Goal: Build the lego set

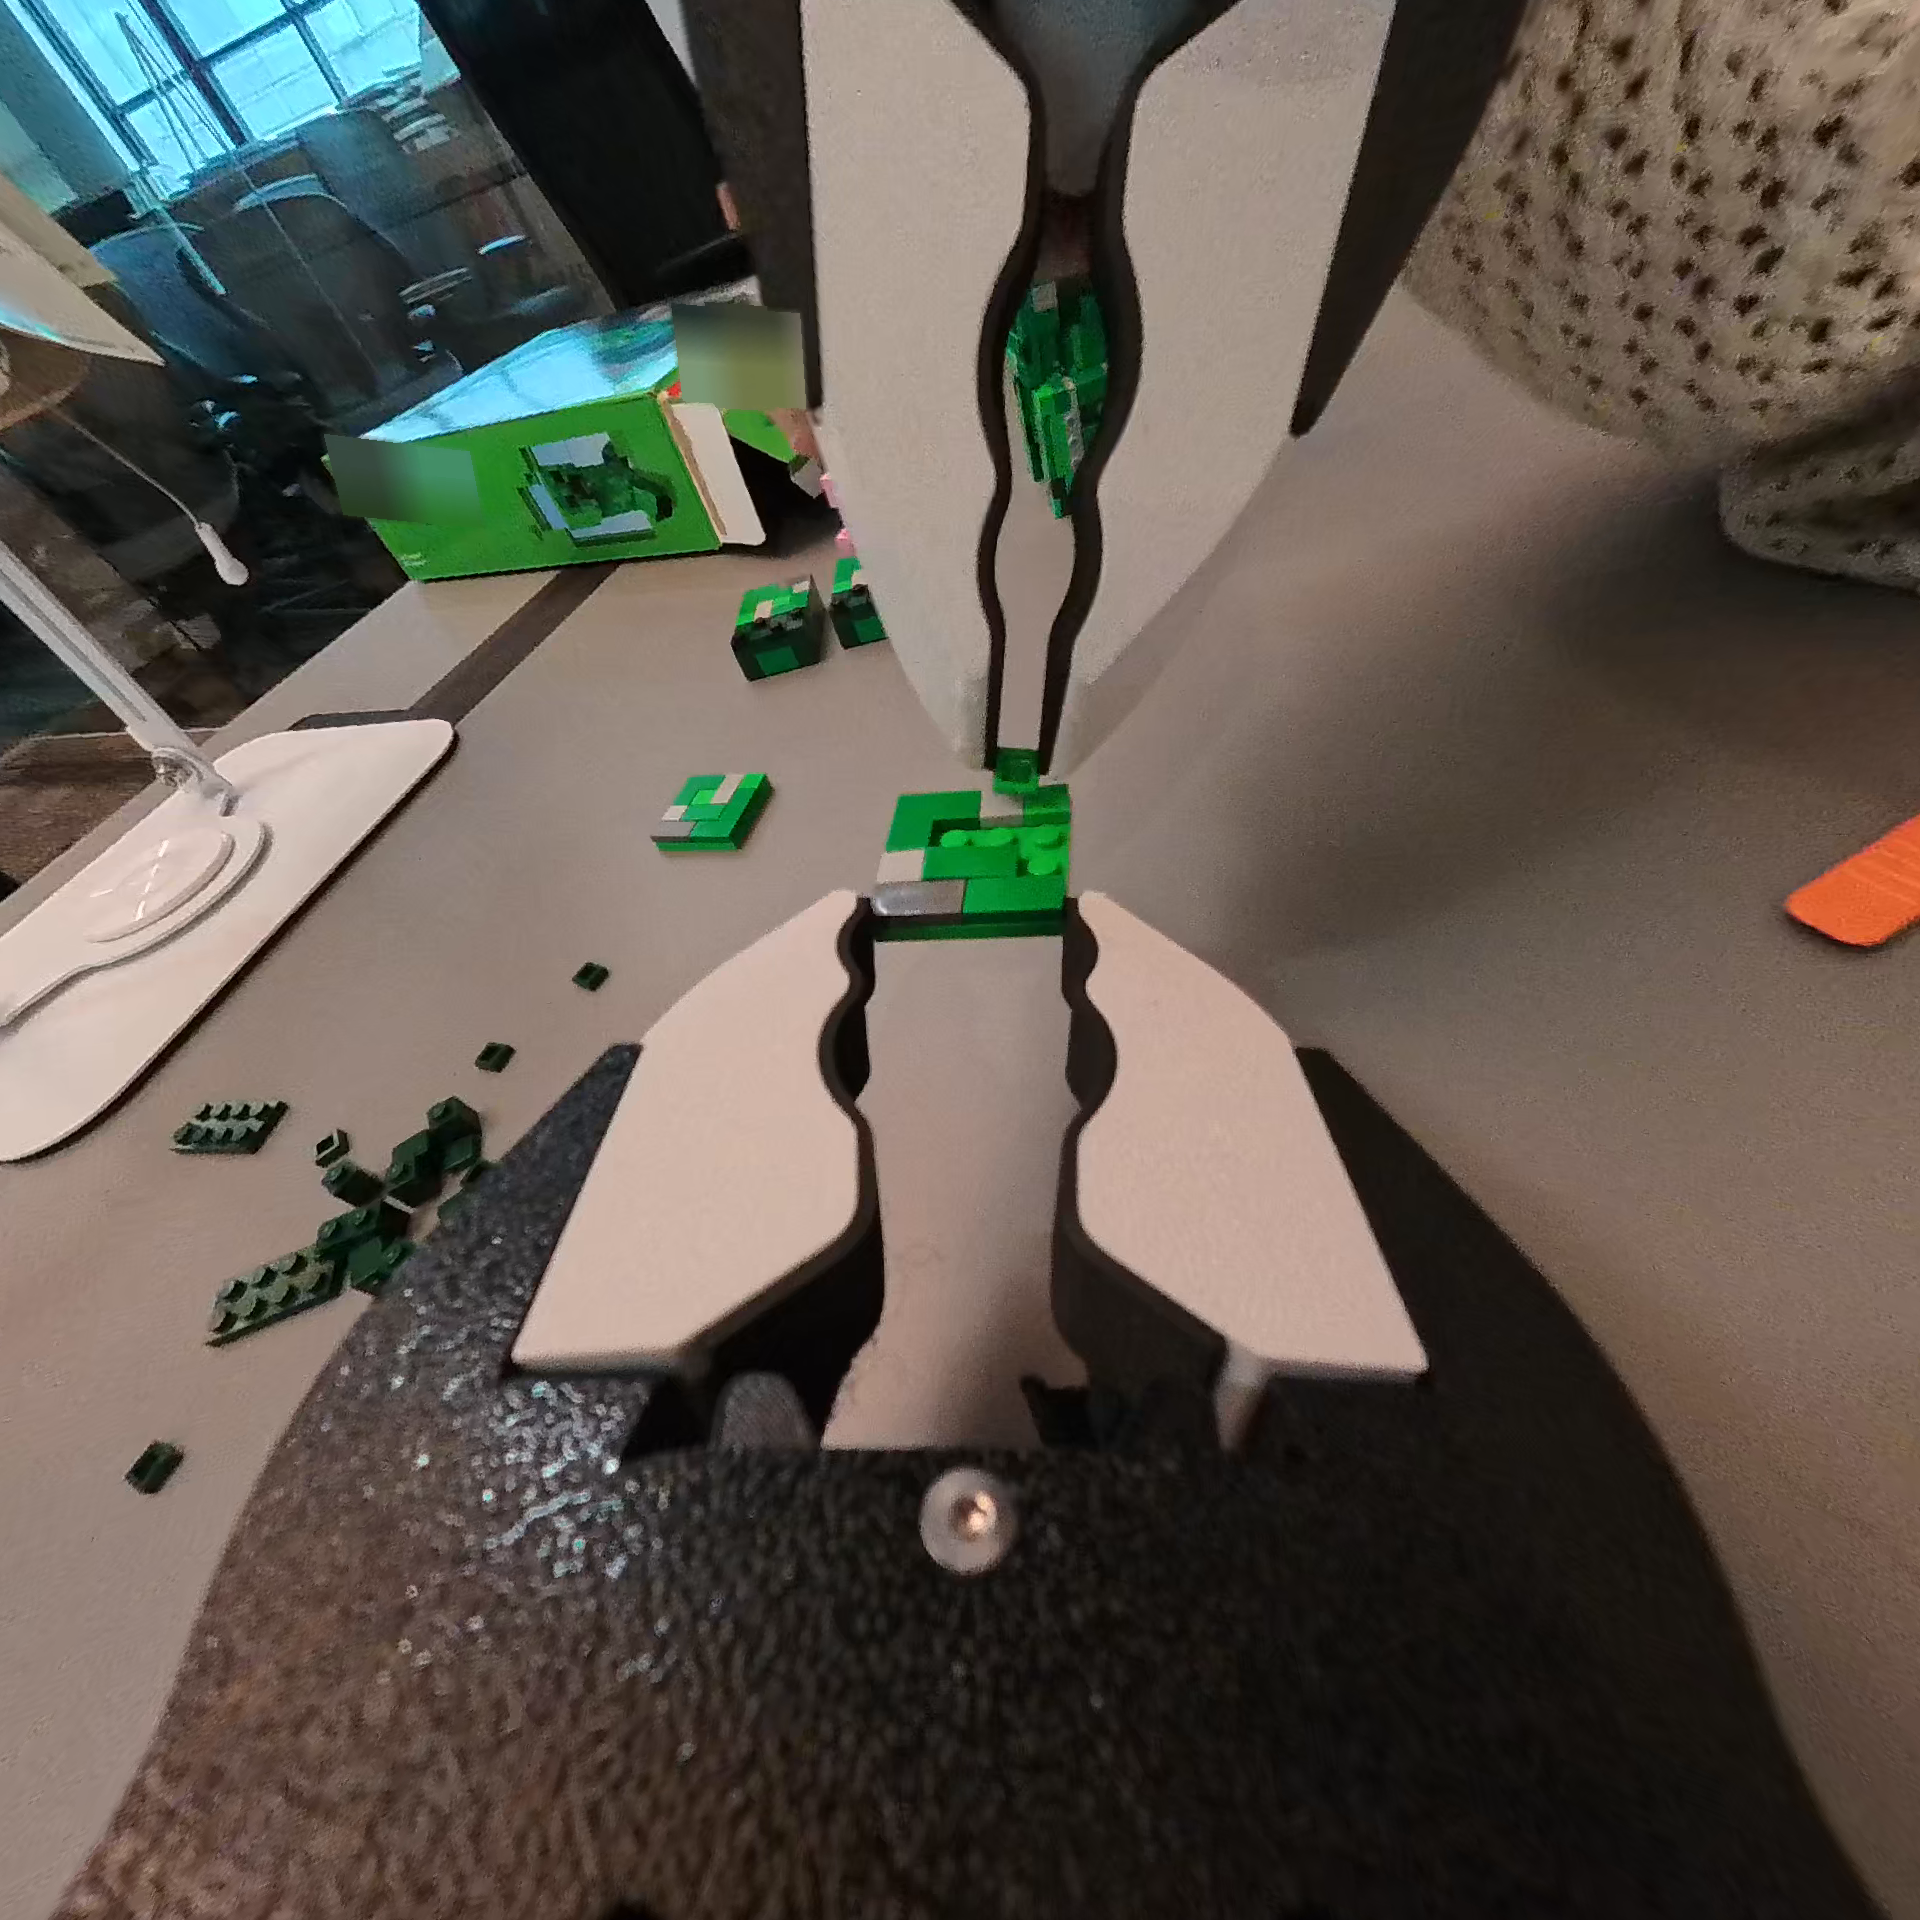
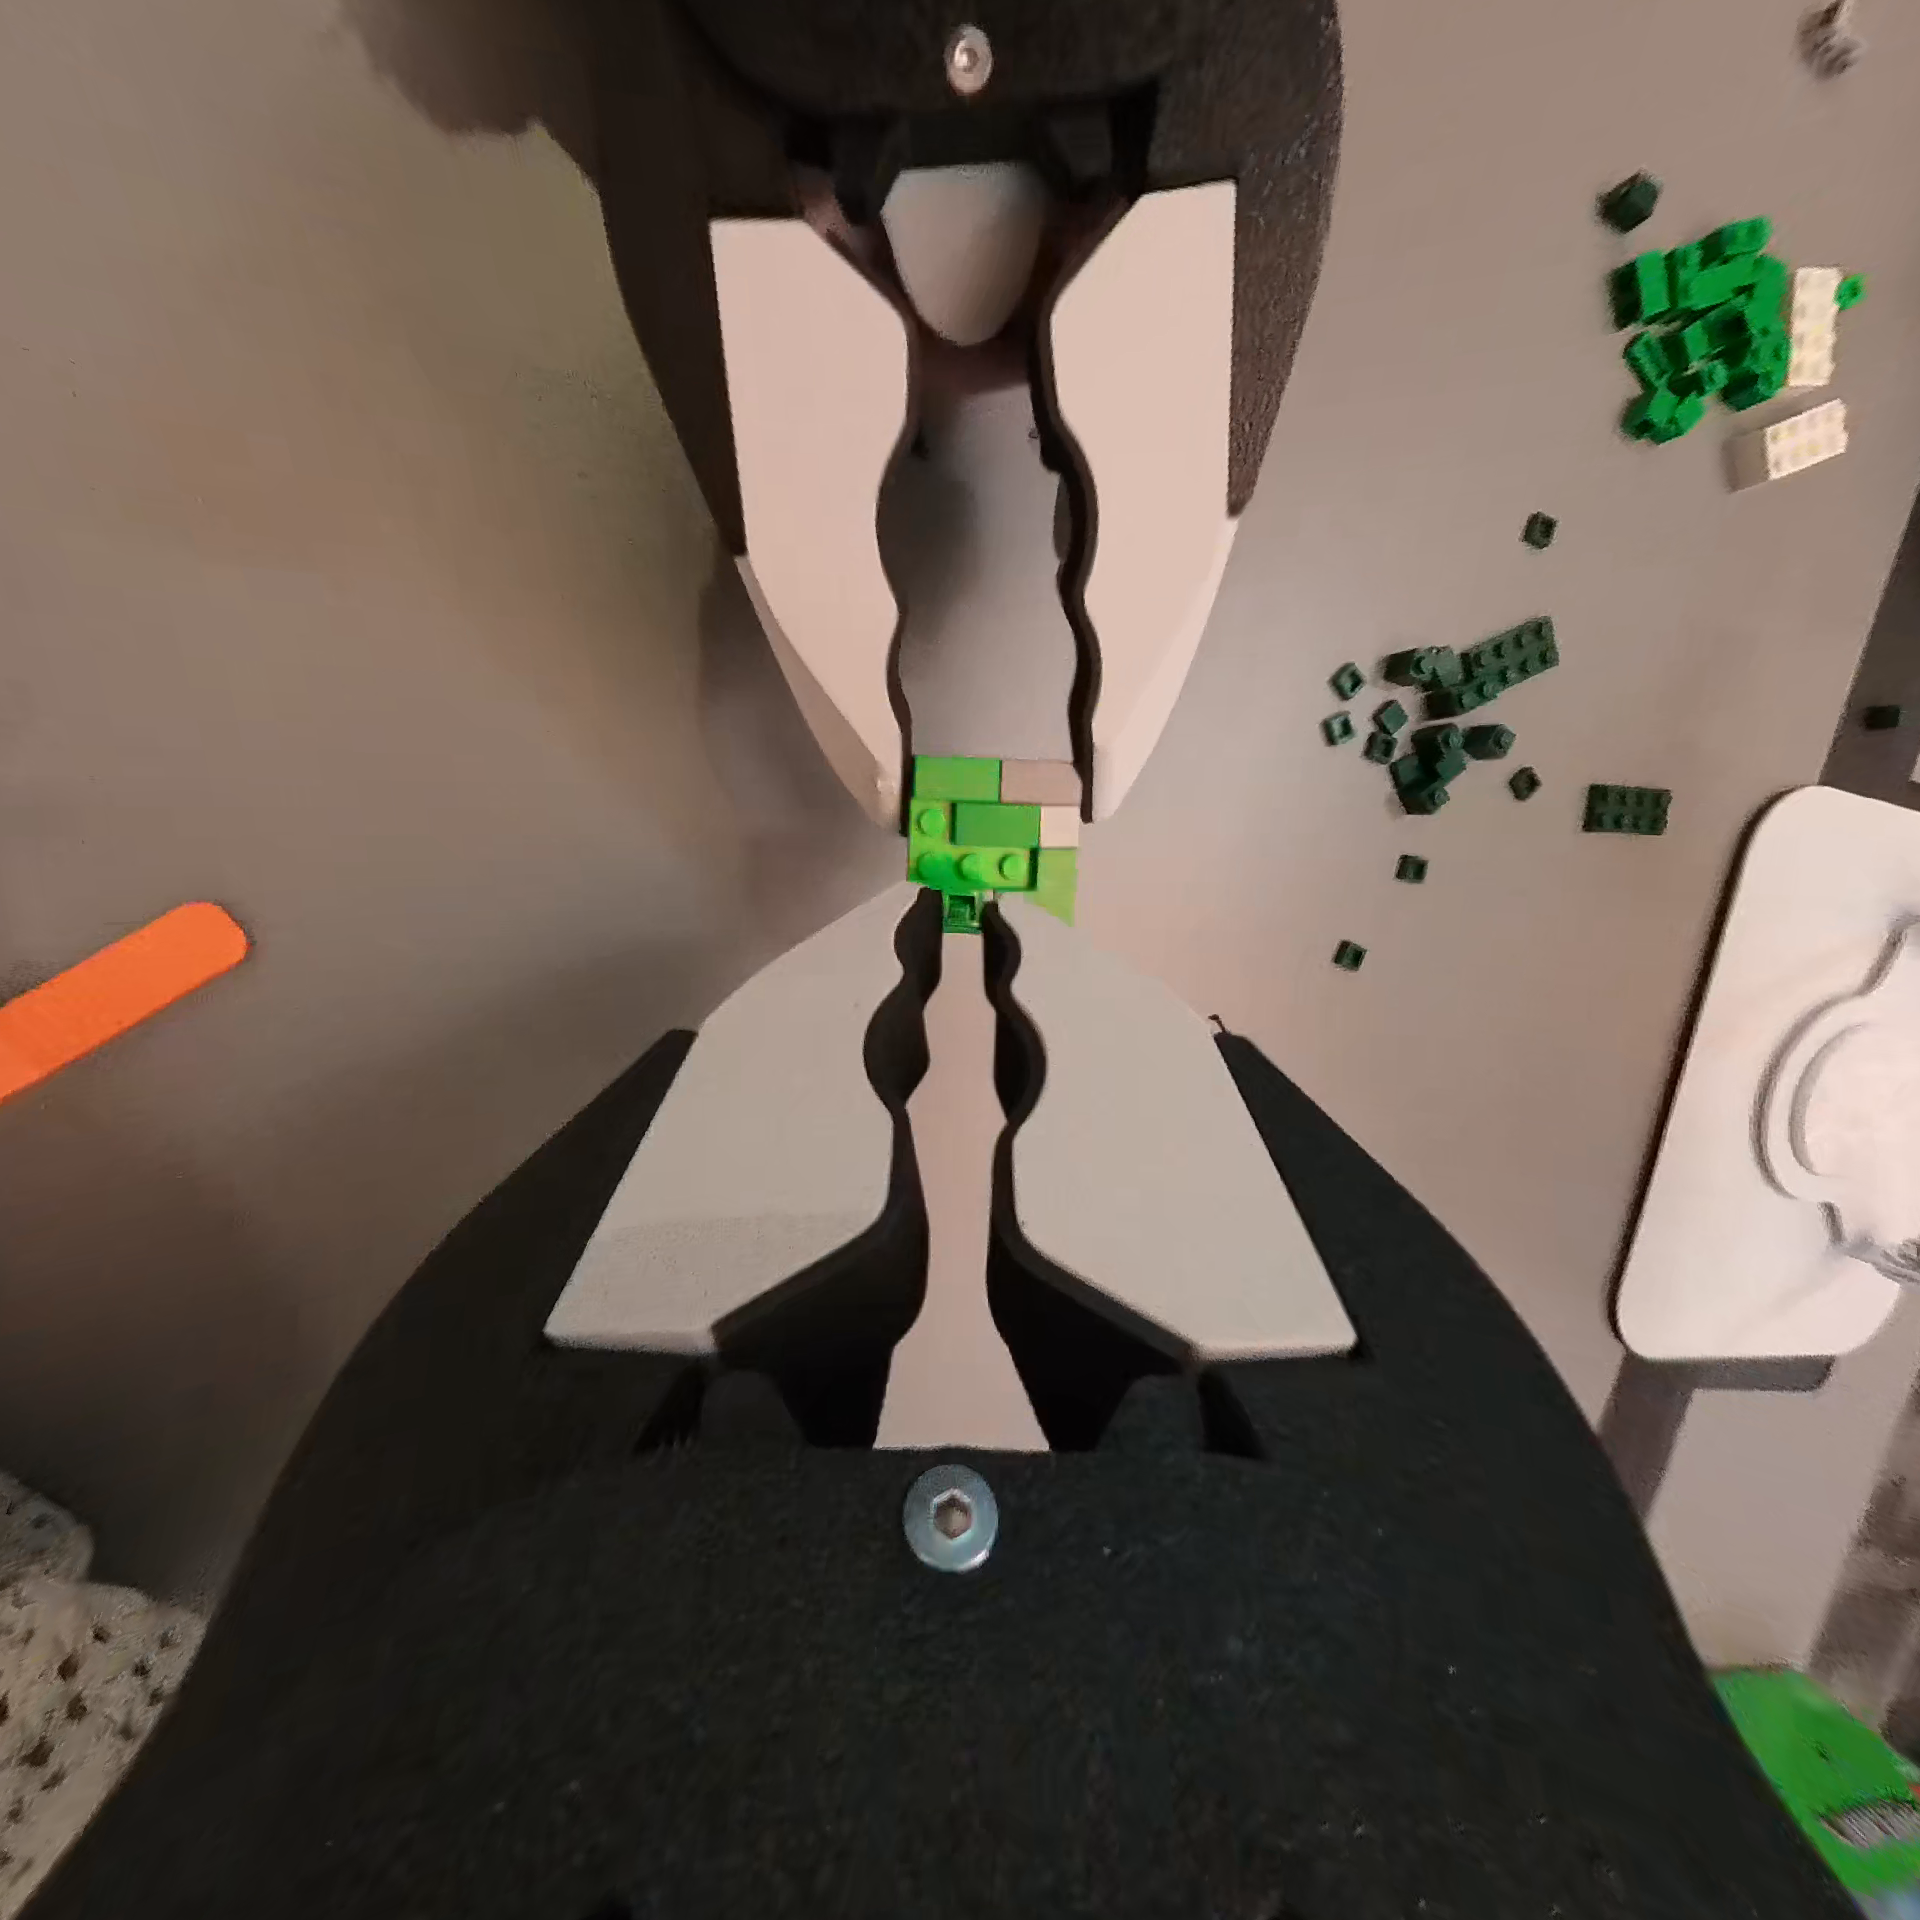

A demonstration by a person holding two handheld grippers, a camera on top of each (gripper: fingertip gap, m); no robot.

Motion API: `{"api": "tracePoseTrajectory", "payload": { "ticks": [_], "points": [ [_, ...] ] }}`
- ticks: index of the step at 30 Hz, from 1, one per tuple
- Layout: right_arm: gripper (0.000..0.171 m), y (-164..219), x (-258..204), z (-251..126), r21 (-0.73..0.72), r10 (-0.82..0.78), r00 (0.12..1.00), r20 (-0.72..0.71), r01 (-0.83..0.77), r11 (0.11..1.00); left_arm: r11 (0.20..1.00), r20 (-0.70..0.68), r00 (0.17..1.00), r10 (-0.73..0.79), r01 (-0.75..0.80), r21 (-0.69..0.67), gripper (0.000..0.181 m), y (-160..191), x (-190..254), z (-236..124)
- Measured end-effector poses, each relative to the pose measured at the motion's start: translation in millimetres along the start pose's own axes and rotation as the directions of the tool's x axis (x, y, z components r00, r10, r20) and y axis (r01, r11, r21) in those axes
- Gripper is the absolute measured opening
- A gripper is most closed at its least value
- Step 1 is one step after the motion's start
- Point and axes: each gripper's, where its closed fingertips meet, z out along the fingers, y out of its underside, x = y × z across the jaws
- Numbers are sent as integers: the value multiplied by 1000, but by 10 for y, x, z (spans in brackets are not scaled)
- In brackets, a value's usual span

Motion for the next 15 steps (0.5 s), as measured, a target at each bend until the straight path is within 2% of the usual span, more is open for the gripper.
{"api": "tracePoseTrajectory", "payload": {
  "ticks": [6,15],
  "points": [
    [7,20,16,29,-163,-25,999,37,31,986,1000,0,1000,8,-8,-8,34,9,8,4],
    [7,1,4,95,-228,-36,997,69,51,972,1000,-2,1000,22,-22,-22,35,25,24,14]
  ]
}}
